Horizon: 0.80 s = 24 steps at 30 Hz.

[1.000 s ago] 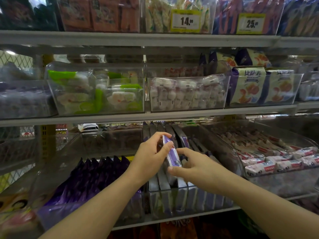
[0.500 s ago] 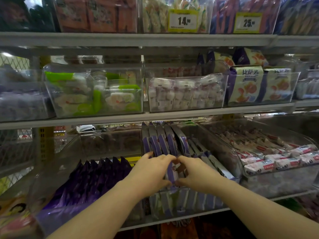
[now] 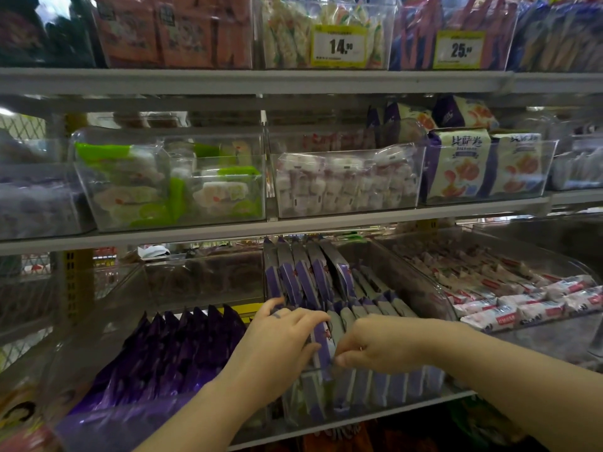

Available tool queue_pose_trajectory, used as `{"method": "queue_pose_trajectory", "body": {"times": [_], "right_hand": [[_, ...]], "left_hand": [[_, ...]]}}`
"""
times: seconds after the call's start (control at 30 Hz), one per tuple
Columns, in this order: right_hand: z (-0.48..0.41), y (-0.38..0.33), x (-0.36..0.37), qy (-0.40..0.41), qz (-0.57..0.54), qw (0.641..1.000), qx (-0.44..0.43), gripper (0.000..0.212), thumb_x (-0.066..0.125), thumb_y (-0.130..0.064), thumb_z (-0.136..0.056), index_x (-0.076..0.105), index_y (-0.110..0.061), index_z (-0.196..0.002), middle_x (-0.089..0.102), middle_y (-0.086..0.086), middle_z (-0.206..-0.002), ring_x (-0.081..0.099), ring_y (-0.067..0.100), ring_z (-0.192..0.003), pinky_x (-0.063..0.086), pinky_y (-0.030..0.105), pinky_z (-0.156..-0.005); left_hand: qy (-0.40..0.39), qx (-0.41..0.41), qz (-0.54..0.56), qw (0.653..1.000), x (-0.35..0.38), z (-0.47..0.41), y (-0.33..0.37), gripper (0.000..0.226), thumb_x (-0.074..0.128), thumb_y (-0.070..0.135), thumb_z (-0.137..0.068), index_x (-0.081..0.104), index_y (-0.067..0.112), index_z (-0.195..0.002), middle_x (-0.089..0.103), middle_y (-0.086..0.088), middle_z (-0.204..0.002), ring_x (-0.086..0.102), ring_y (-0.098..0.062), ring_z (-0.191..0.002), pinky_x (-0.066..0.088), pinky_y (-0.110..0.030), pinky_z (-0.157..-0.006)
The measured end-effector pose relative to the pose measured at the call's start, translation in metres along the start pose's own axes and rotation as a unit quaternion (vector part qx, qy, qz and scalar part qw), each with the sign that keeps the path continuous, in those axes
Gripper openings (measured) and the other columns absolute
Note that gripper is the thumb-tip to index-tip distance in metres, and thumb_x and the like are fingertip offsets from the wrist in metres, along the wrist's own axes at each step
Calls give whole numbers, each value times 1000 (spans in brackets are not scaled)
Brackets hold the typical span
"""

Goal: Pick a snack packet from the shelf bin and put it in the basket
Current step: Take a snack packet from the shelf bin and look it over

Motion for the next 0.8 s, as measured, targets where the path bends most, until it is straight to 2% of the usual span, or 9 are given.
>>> {"method": "queue_pose_trajectory", "body": {"times": [0.1,0.2,0.27,0.33,0.43,0.53,0.6,0.67,0.8], "right_hand": [[1,-6,3,-48,36,998,7,38,36,-45,-101,51,-32,-134,55,0,-133,51,20,-120,40,39,-102],[-1,-9,1,-58,69,996,9,40,36,-46,-101,48,-30,-136,54,0,-134,50,20,-121,39,34,-96],[-3,-10,-3,-62,69,996,12,43,36,-49,-100,53,-26,-132,58,0,-127,54,15,-112,40,30,-90],[-2,-8,-6,-57,57,997,12,46,34,-51,-100,61,-20,-120,63,-3,-103,56,10,-90,41,25,-78],[-2,-9,-10,-28,99,994,-26,40,37,-43,-102,65,-15,-104,54,-10,-75,48,5,-65,36,22,-63],[-1,-13,-18,-47,153,986,-50,25,44,-19,-101,67,-15,-110,59,-5,-84,51,13,-73,40,26,-70],[0,-18,-22,-68,175,981,-53,33,46,-5,-96,68,-20,-116,58,-5,-88,54,16,-78,45,29,-73],[-1,-25,-23,-69,209,973,-73,34,48,-1,-93,70,-19,-111,57,-4,-84,55,19,-75,47,33,-72],[-7,-32,-21,-39,272,956,-99,24,52,-3,-91,71,-18,-93,48,-10,-65,47,15,-59,41,28,-59]], "left_hand": [[4,2,-7,1000,0,0,0,42,38,43,-101,34,43,-142,45,22,-142,45,-2,-127,-22,-13,-100],[7,-1,-2,1000,-1,2,0,37,38,39,-101,41,42,-138,51,20,-138,46,-4,-125,-21,-14,-102],[12,-11,8,1000,-1,3,-2,32,40,37,-101,46,41,-132,55,18,-133,47,-6,-124,-17,-17,-106],[20,-24,13,999,0,5,-4,29,42,35,-100,47,41,-128,57,18,-130,46,-7,-123,-15,-19,-107],[31,-33,31,999,4,6,-5,30,46,35,-99,49,42,-128,60,20,-123,46,-7,-120,-14,-21,-108],[43,-33,44,998,6,7,-7,30,52,32,-97,54,41,-126,63,21,-117,50,-8,-114,-6,-27,-112],[49,-32,48,997,7,7,-8,30,57,30,-95,58,40,-123,66,21,-113,54,-10,-111,0,-31,-113],[53,-37,52,997,6,7,-7,30,57,28,-94,59,39,-122,66,20,-112,54,-11,-110,0,-31,-113],[51,-38,53,997,6,6,-7,33,52,30,-97,55,41,-128,63,21,-118,50,-9,-115,-12,-25,-110]]}}
Point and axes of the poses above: each hand's wrist, its own z-axis away from the middle knuckle, its own x-axis out of the palm, y = z × x, the point moved 4 cm from there along -z, towards the middle knuckle
